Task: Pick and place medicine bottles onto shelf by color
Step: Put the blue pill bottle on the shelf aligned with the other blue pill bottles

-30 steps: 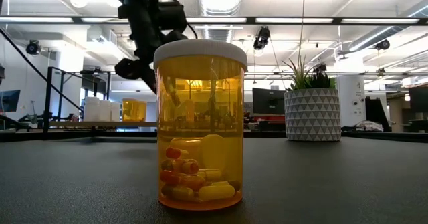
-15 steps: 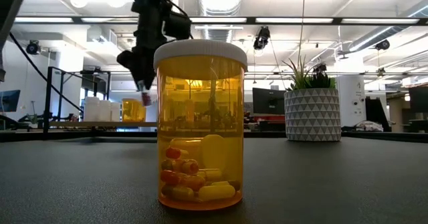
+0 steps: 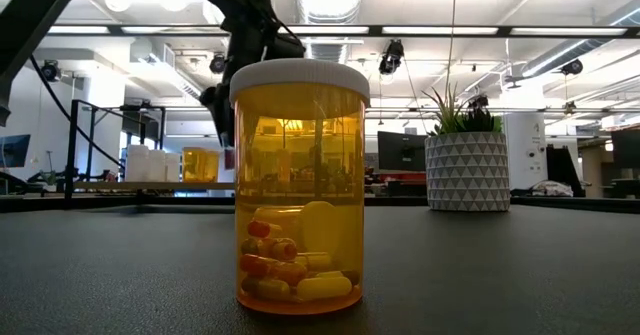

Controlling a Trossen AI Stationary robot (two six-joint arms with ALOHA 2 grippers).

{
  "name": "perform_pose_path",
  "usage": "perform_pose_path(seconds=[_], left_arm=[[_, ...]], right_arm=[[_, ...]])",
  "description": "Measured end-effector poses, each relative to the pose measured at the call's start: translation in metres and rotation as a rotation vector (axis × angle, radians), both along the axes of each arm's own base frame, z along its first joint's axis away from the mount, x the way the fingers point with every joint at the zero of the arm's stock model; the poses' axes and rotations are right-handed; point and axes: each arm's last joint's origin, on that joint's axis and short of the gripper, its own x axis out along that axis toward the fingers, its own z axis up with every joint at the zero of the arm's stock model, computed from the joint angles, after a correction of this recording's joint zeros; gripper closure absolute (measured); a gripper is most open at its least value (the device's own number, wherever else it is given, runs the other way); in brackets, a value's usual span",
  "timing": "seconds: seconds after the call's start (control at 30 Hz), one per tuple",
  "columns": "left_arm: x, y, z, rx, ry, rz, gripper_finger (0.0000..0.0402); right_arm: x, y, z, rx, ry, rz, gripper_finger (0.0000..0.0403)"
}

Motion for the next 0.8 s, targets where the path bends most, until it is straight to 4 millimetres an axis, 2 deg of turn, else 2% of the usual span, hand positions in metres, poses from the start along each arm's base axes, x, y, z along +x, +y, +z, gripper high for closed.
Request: perform_pose_path(seconds=[0.43,0.8], left_arm=[[0.001,0.001,-0.003,0.004,0.013,0.000,0.0283],[0.001,0.001,-0.003,0.008,0.014,0.002,0.0283]], right_arm=[[0.004,0.001,-0.002,0.006,0.003,-0.007,0.0199],[0.016,0.004,-0.008,0.001,0.028,-0.006,0.0199]])
